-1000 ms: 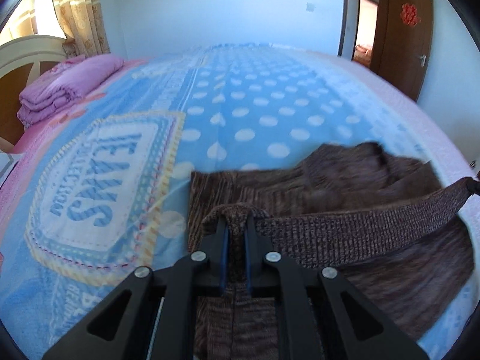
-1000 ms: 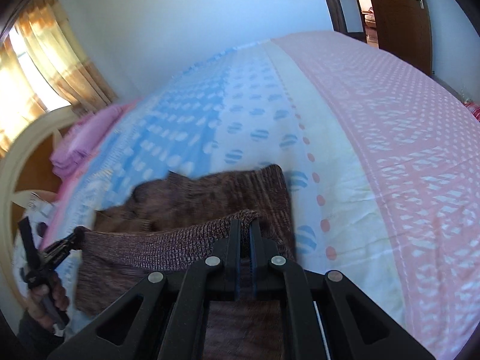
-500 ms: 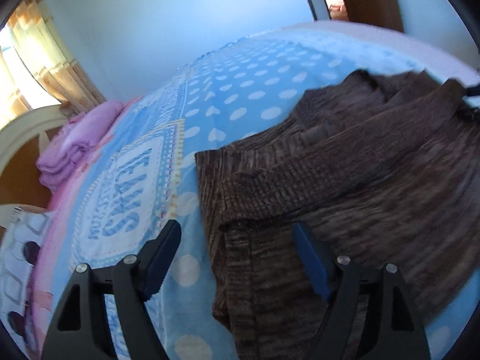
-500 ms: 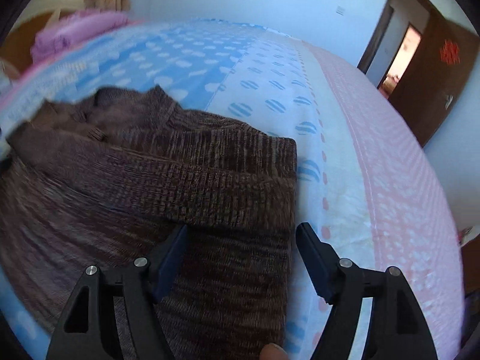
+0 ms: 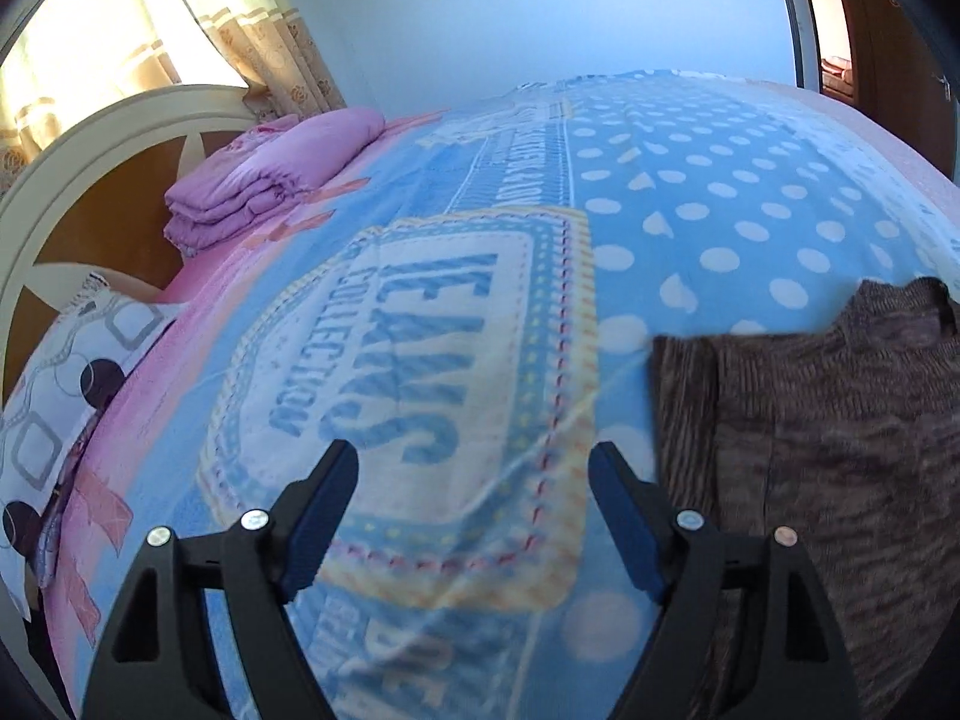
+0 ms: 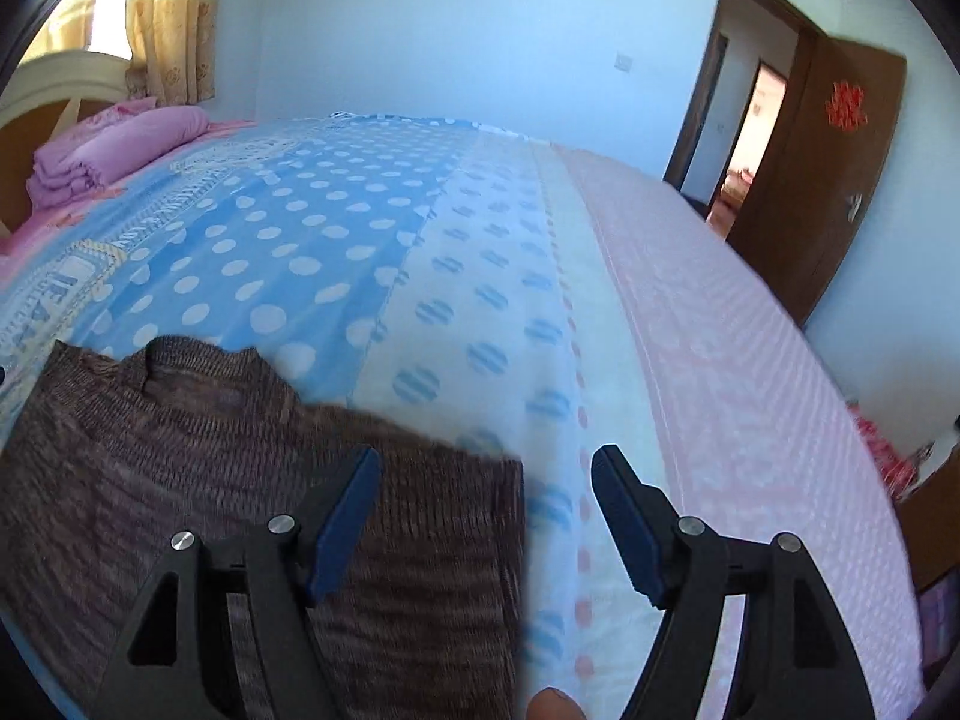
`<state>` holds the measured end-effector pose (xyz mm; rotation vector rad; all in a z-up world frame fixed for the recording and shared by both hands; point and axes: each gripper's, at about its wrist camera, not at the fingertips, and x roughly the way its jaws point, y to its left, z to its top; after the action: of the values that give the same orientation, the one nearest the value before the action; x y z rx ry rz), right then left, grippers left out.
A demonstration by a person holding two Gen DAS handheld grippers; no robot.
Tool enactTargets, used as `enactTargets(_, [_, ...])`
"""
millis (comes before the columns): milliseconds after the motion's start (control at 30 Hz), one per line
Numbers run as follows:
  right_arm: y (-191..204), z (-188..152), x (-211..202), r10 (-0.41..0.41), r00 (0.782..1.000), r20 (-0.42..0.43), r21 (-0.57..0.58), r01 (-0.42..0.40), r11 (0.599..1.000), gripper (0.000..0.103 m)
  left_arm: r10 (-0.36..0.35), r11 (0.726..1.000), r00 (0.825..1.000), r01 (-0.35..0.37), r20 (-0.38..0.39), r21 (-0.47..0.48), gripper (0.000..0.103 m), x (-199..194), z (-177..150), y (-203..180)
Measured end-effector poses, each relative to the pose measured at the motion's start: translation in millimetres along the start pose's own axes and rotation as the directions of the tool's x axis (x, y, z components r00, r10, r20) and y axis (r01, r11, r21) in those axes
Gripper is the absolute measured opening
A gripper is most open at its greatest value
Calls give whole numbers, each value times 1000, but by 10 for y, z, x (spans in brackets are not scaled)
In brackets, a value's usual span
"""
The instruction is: Fold small clothes
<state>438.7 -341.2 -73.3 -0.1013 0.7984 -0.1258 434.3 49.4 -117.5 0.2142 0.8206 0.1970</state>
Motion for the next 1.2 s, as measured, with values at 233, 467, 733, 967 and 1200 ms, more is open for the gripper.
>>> enactTargets(233, [-638, -788, -380, 103, 994, -44, 247, -89, 965, 74, -206, 978, 978, 206, 21, -34, 82, -481, -419, -3])
enactTargets(467, [-741, -1213, -719, 145, 989, -38, 283, -129, 950, 74, -349, 937, 937, 349, 9, 7, 72, -713, -707, -325])
enactTargets(733, [-337, -1362, -765, 244, 969, -42, 225, -229, 947, 74, -406, 914, 911, 401, -75, -65, 43, -495, -658, -365])
enactTargets(967, [-170, -1563, -652, 255, 961, -102, 195, -232, 953, 69, -417, 909, 904, 413, -98, -60, 36, -611, -997, -413])
enactTargets(1200, [-196, -1549, -693, 264, 960, -97, 182, -243, 953, 14, -422, 906, 902, 420, -87, -46, 9, -645, -1034, -402])
